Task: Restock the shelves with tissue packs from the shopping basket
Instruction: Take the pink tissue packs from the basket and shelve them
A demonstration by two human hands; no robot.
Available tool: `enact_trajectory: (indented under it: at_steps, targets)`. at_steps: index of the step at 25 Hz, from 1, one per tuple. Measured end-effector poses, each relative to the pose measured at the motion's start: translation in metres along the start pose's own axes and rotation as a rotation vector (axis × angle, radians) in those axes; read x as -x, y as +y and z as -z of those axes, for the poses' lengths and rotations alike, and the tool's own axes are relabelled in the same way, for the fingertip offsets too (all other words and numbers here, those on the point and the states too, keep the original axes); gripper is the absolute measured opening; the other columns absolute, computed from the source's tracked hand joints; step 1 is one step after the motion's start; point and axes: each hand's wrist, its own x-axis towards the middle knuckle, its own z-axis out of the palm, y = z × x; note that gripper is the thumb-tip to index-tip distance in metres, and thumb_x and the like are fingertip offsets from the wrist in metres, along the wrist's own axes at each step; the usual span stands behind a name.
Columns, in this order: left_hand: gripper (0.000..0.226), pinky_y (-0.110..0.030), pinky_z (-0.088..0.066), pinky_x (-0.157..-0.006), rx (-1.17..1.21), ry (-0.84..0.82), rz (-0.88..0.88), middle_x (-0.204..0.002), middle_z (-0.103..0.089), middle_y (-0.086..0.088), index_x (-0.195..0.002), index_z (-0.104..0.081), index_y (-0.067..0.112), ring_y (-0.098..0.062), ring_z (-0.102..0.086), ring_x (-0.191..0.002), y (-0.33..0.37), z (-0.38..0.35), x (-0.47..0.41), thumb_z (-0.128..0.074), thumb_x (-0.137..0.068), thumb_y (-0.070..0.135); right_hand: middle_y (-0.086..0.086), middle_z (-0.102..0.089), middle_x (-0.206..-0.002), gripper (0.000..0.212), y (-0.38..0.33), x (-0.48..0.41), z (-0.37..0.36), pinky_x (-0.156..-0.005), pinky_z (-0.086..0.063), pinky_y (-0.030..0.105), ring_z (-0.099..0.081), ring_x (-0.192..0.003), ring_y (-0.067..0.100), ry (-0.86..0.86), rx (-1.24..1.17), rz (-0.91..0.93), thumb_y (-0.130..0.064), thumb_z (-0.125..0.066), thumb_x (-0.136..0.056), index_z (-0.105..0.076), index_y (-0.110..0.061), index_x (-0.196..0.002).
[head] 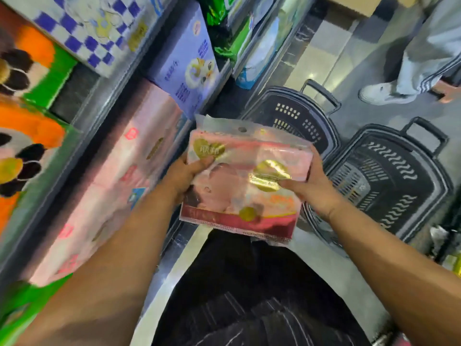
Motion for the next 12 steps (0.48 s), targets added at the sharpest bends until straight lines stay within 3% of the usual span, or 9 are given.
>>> enact_trajectory:
  at_steps: [3, 6, 9, 12]
  targets:
    - [0.009, -0.026, -0.054, -0.052, 0.165, 0.139, -0.005, -0.075, -0.074, 0.0, -0.097, -0.065, 0.016, -0.016, -0.069, -0.064, -0.004, 0.007, 0.055, -0.065, -0.088, 0.016, 0.0, -0.055, -0.132, 0.091, -0.016, 0.03, -0.023, -0.094, -0.053, 0.037, -0.058, -0.116, 0.012, 0.0, 0.033, 0.127, -0.005, -0.082, -0.071, -0.031, -0.022, -0.144]
    - [0.004, -0.03, -0.055, -0.053, 0.272, 0.259, -0.023, -0.077, -0.074, -0.004, -0.092, -0.066, 0.017, -0.021, -0.069, -0.065, -0.011, 0.015, 0.099, -0.067, -0.087, 0.018, -0.004, -0.056, -0.135, 0.096, -0.036, 0.047, -0.038, -0.095, -0.052, 0.043, -0.057, -0.121, 0.016, -0.105, 0.122, 0.176, -0.023, -0.086, -0.068, -0.03, -0.034, -0.146]
    - [0.022, -0.042, -0.057, -0.069, 0.346, 0.31, -0.076, -0.096, -0.074, -0.011, -0.101, -0.066, 0.021, -0.03, -0.07, -0.081, -0.016, 0.026, 0.13, -0.073, -0.081, 0.025, -0.001, -0.057, -0.13, 0.09, -0.056, 0.062, -0.05, -0.078, -0.057, 0.027, -0.062, -0.111, 0.013, -0.172, 0.124, 0.185, -0.007, -0.078, -0.077, -0.026, -0.027, -0.148]
    - [0.059, -0.048, -0.057, -0.079, 0.329, 0.383, -0.155, -0.111, -0.069, -0.013, -0.118, -0.057, 0.018, -0.032, -0.069, -0.094, -0.021, 0.035, 0.161, -0.083, -0.068, 0.035, 0.002, -0.057, -0.127, 0.081, -0.07, 0.075, -0.062, -0.092, -0.053, 0.045, -0.061, -0.112, 0.021, -0.184, 0.195, 0.226, -0.009, -0.08, -0.076, -0.03, -0.024, -0.138]
